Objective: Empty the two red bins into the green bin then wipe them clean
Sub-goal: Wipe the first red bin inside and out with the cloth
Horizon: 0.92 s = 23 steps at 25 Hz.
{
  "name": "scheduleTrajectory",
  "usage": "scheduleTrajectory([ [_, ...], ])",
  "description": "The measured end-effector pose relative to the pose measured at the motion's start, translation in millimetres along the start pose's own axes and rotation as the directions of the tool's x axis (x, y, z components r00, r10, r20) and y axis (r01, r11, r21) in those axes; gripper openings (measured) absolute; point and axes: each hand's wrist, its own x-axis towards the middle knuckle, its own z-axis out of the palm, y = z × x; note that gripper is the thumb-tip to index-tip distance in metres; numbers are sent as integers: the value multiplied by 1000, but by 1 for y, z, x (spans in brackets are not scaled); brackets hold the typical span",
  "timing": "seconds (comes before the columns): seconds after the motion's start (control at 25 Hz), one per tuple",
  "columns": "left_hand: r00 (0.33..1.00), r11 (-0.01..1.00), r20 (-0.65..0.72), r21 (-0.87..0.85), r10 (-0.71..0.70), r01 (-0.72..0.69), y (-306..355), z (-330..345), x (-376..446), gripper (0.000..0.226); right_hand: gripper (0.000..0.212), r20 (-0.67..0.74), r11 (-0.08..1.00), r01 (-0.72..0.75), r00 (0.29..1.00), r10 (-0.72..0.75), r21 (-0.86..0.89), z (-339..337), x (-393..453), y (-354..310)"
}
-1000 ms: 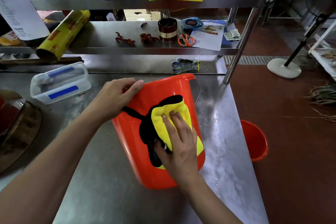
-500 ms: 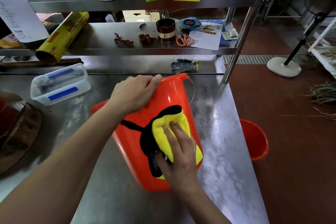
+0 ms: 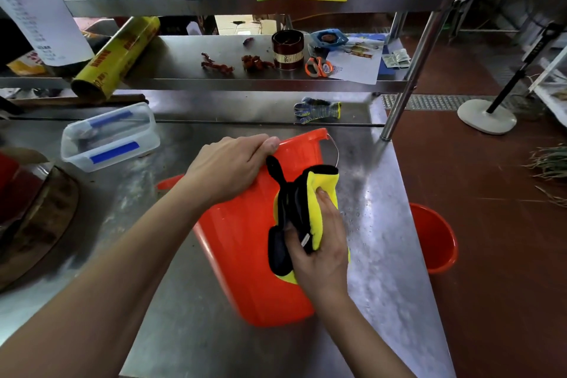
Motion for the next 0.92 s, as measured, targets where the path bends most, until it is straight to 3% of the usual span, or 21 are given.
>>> scheduleTrajectory([
  [0.2, 997, 989, -66, 143, 33, -23, 13, 6, -3, 57, 67, -13, 995, 102, 995, -102, -16, 10, 39, -13],
  [0.36, 991, 977, -114, 212, 63, -38, 9, 13, -9, 42, 70, -13, 988, 148, 989, -148, -47, 10, 36, -12],
  [0.56, 914, 942, -307, 284, 266, -179, -6, 22, -12, 51, 70, 25, 978, 197, 980, -196, -69, 8, 27, -8],
  [0.72, 861, 900, -350, 365, 369, -238, -13, 22, -12, 51, 68, 34, 980, 188, 982, -186, -73, 6, 14, -1],
  [0.92, 878, 908, -317, 335, 359, -250, -16, 16, -16, 53, 79, 50, 996, 86, 995, -86, -11, -10, -17, 21],
])
